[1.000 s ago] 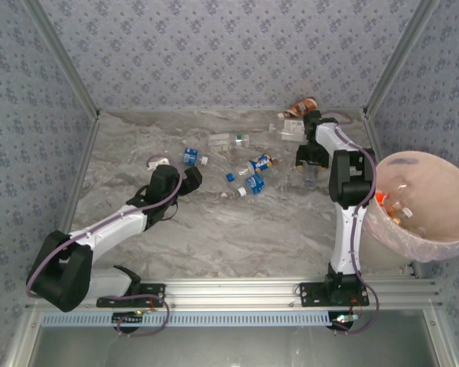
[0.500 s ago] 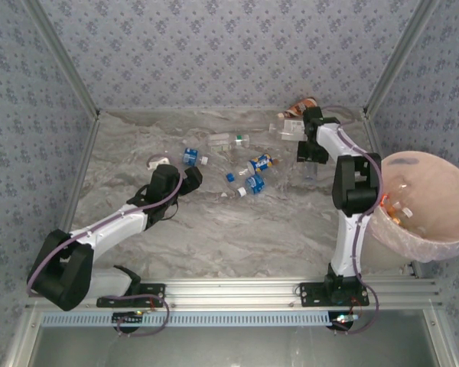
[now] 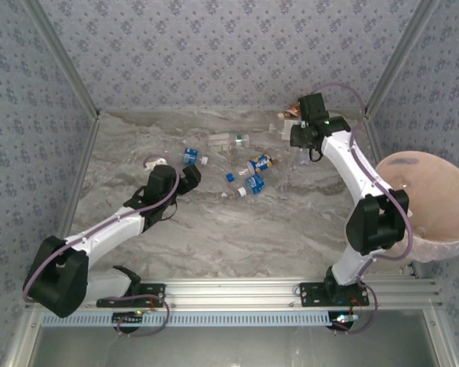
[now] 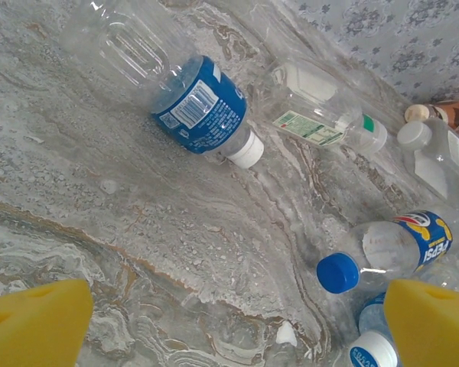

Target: Put the plastic bottles in the bin

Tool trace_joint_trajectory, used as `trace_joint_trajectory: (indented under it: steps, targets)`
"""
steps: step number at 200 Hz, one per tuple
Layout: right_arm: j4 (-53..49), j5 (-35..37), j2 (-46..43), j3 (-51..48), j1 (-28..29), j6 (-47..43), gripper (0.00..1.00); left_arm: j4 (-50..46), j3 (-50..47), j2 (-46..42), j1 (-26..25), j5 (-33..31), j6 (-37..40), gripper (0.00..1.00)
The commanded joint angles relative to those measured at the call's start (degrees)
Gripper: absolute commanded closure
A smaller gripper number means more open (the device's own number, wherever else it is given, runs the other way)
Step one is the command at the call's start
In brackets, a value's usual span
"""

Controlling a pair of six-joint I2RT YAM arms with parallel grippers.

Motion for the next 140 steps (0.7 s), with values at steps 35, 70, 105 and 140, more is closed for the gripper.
trace_joint_trajectory:
  steps: [35,70,105,140]
  targets:
    - [4.4,4.6,-9.8,-1.8,4.4,-2.3,0.53,-0.8,0.4,-1.9,0.4,0.0,-0.9,0.02]
    - [6.3,6.4,-14.8,-2.3,6.3,-3.2,0.54,-3.0,1.2,-1.9,0.4,-3.0,-2.7,0.02]
    - [5.3,9.3,-19.4,-0.7,7.4,-6.4,0.54,-3.3,1.9,-1.3,0.4,-3.5,-2.6,0.02]
    - [-3.4,16.9,-23.4,4.1,7.2,-8.9,0.53,-1.6,1.7,-0.4,0.4,-3.7,-3.8,0.02]
